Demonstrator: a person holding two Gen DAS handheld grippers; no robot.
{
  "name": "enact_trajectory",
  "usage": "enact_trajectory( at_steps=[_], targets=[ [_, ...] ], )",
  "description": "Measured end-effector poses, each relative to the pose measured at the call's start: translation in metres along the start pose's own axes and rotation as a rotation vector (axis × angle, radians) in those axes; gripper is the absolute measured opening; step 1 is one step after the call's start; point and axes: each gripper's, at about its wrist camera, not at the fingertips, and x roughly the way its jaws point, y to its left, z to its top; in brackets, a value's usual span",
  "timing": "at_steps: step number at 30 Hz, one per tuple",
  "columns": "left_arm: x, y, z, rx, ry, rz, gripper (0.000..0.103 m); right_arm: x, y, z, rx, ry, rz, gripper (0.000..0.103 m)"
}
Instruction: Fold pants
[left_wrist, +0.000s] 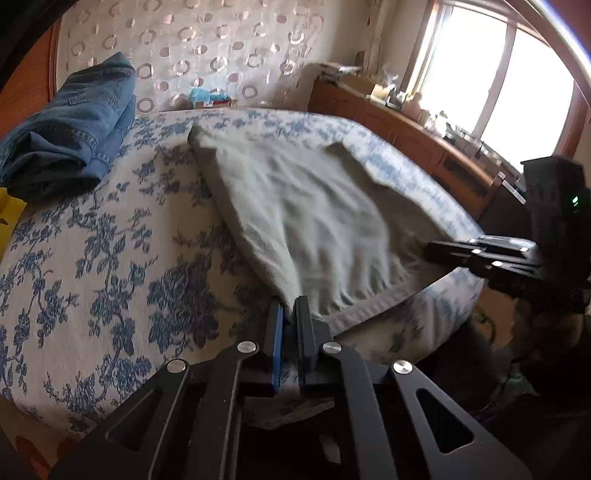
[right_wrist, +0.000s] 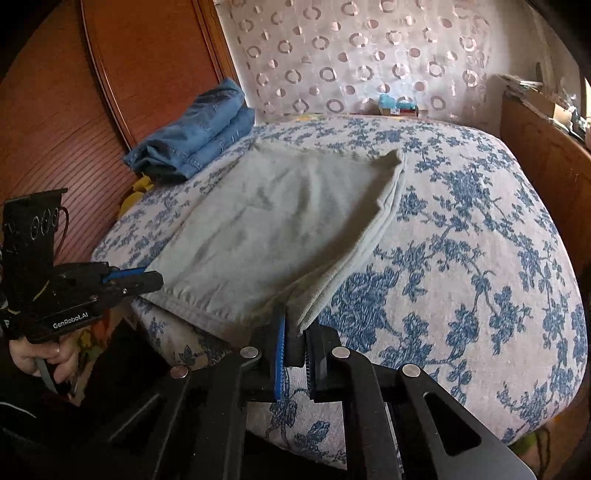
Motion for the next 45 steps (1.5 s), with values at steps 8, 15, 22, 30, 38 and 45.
enact_trajectory(
  at_steps=[8, 15, 22, 30, 38, 45],
  targets=[
    [-0.019, -0.006, 0.037, 0.013, -0.074, -0.043, 0.007, -0.018, -0.015, 0.023, 0.023, -0.062, 0.035, 0.008],
    [-0.01, -0.002, 0.076, 0.027, -0.109, -0.041, 0.007, -0.018, -0.029, 0.054, 0.023, -0.107, 0.043, 0.008],
    [0.01, 0.005, 0.102, 0.032, -0.112, -0.02, 0.007, 0.008, -0.048, 0.075, 0.03, -0.11, 0.044, 0.009],
    [0.036, 0.021, 0.123, 0.014, -0.094, 0.001, 0.007, 0.047, -0.064, 0.103, 0.035, -0.084, 0.048, 0.009],
    [0.06, 0.036, 0.141, 0.001, -0.08, 0.009, 0.007, 0.073, -0.072, 0.123, 0.03, -0.081, 0.055, 0.009],
    [0.072, 0.044, 0.155, 0.003, -0.079, 0.019, 0.007, 0.091, -0.08, 0.136, 0.031, -0.083, 0.051, 0.009]
  ],
)
